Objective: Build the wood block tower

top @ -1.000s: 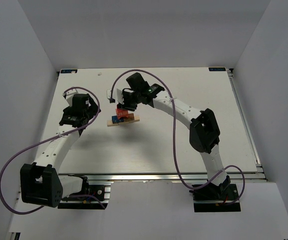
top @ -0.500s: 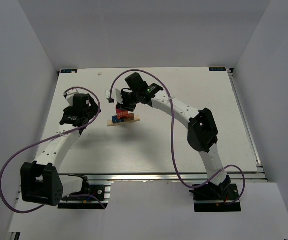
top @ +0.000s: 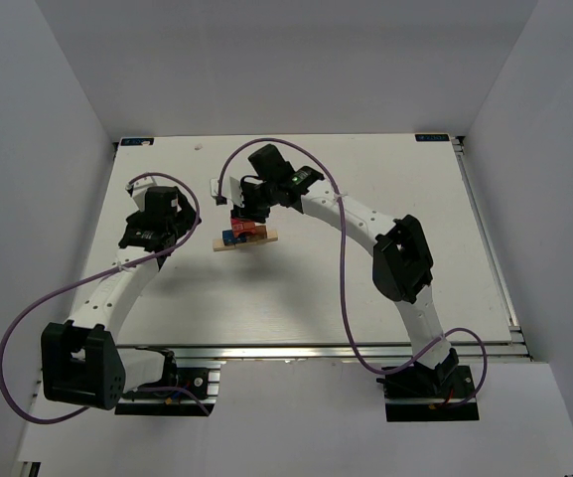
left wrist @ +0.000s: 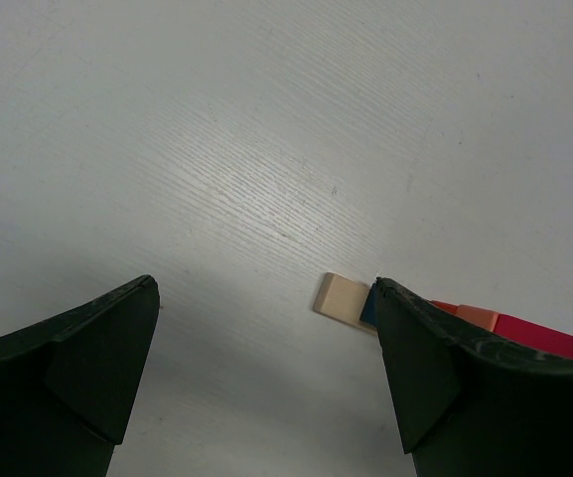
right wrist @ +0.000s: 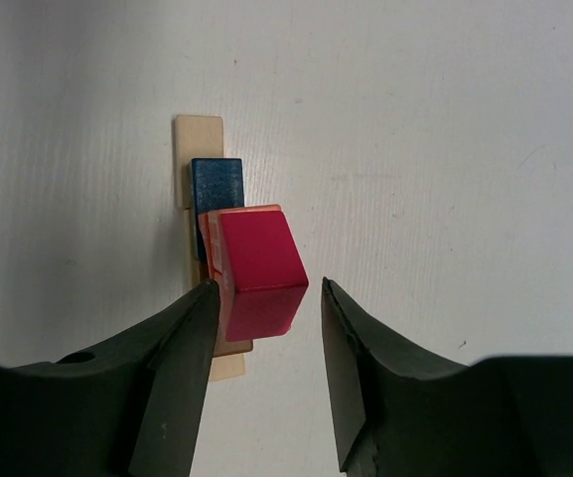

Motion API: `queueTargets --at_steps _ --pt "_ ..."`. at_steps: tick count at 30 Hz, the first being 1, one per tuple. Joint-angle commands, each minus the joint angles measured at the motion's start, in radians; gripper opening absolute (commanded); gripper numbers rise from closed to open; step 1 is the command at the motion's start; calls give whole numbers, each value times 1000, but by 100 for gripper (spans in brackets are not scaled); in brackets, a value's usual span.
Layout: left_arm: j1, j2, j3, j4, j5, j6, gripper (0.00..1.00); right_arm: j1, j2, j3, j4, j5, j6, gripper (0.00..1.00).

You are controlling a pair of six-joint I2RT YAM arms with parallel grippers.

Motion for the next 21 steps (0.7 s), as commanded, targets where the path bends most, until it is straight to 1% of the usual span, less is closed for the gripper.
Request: queueTargets --at_steps 1,3,4,5,8,9,10,12,13,14,15,16,17,18,19,20,21 --pt "-1 -9 10 18 -3 9 98 0 1 40 14 -18 -7 51" --pt "1 -8 11 16 0 9 98 0 -4 38 14 -25 -8 53" --pt "-1 -8 11 18 5 11 98 0 -10 37 14 -33 -5 56" --pt "-1 -8 11 19 11 12 98 0 -15 32 19 -37 -1 58" --pt "-1 -11 11 25 20 12 98 0 -56 15 72 -47 24 61" --pt "-1 -11 11 28 25 12 98 0 -94 -17 123 -45 32 63" --pt "1 -11 13 35 31 12 98 0 -119 -34 146 -48 38 68" --pt "1 -9 25 32 37 12 98 0 -200 -75 204 -50 56 72" --pt "1 -8 30 25 34 14 98 0 -232 -118 249 -57 64 79" --pt "-1 -9 34 24 31 15 98 -1 -261 -142 273 -62 73 83" --pt "1 -9 45 19 27 12 98 -1 -324 -170 299 -65 87 87" --pt "1 -6 50 10 27 12 98 -3 -360 -234 353 -65 102 89" --pt "-1 -6 53 9 30 9 98 -9 -392 -271 388 -50 154 89" --pt "1 -6 62 4 31 6 98 -13 -459 -311 425 -24 197 89" --pt "1 -8 65 -4 31 3 98 -20 -496 -389 462 58 244 89" --pt "1 -9 65 -4 31 2 98 -41 -528 -434 532 115 362 89" --pt "2 -9 67 -5 31 0 98 -62 -603 -483 580 172 437 89"
